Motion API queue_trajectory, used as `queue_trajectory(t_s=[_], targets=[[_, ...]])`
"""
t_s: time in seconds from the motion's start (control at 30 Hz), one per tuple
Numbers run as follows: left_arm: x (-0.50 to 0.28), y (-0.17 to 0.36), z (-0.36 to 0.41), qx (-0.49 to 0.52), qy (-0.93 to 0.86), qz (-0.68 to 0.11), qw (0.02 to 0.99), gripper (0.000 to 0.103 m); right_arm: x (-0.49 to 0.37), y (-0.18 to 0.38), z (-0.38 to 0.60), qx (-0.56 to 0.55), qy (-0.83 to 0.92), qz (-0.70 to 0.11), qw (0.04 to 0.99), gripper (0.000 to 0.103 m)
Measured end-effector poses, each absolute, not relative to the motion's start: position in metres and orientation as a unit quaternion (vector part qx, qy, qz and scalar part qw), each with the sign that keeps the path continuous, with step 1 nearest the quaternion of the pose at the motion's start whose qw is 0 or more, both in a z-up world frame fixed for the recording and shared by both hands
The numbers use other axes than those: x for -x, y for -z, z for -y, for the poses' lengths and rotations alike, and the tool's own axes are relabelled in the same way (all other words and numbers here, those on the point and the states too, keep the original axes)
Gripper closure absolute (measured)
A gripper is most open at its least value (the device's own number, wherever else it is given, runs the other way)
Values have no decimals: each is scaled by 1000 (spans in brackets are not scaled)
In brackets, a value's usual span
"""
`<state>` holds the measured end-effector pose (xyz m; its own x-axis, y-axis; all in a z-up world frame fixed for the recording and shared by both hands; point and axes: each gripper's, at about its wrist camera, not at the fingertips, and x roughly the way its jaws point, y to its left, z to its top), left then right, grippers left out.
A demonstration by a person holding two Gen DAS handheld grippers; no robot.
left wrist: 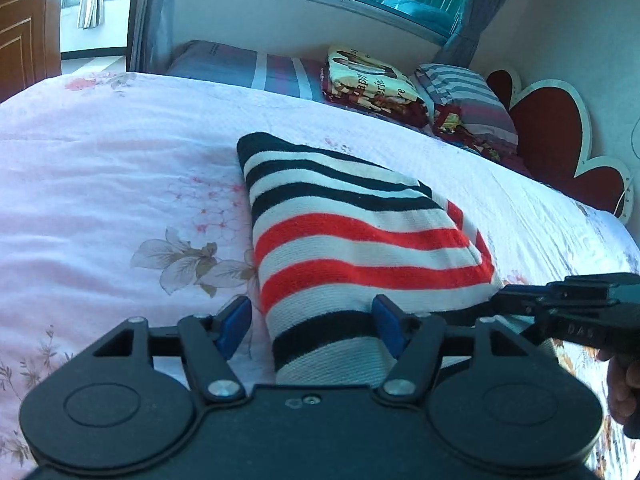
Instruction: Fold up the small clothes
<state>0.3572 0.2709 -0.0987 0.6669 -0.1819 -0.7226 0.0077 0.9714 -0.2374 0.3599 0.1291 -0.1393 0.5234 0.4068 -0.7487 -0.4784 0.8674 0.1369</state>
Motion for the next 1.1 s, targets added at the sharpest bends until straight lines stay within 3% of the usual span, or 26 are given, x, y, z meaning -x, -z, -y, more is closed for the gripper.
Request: queue_trajectory(t_s=[0.23, 0.5, 0.57, 0.63, 0.73, 0.8, 0.83, 0.87, 0.93, 0.97, 1.1], targets=[[-321, 86, -266, 103, 55, -402, 908, 41, -307, 113, -117, 48, -277, -394, 875, 89], [-301, 122, -262, 113, 43, -422, 898, 29, -306, 150, -117, 57, -247, -434, 864, 88], [-300, 121, -262, 112, 39, -421, 899, 28, -306, 152, -114, 48, -243, -438, 864, 82], [-299, 119, -259, 98, 32, -418, 902, 27, -304, 154, -112, 46, -231, -438, 868, 66], [-296, 119, -255, 83, 18, -420, 904, 18, -303, 154, -105, 24, -223, -446, 867, 63], [-285, 108, -253, 82, 10, -410, 908, 20, -293, 141, -97, -1, -220, -439, 871, 63], [-274, 100, -252, 80, 5, -396, 915, 14, -284, 133, -92, -11, -220, -429, 876, 62], [-261, 91, -249, 77, -3, -380, 922, 3, -272, 125, -87, -17, -219, -423, 879, 58], [-233, 73, -245, 75, -22, -349, 934, 1, -241, 108, -75, -26, -220, -402, 889, 7], [-219, 64, -242, 76, -28, -340, 937, 1, -224, 100, -68, -32, -220, -389, 894, 1], [-159, 29, -223, 70, -38, -317, 945, 1, -151, 68, -44, -48, -231, -370, 899, 0]])
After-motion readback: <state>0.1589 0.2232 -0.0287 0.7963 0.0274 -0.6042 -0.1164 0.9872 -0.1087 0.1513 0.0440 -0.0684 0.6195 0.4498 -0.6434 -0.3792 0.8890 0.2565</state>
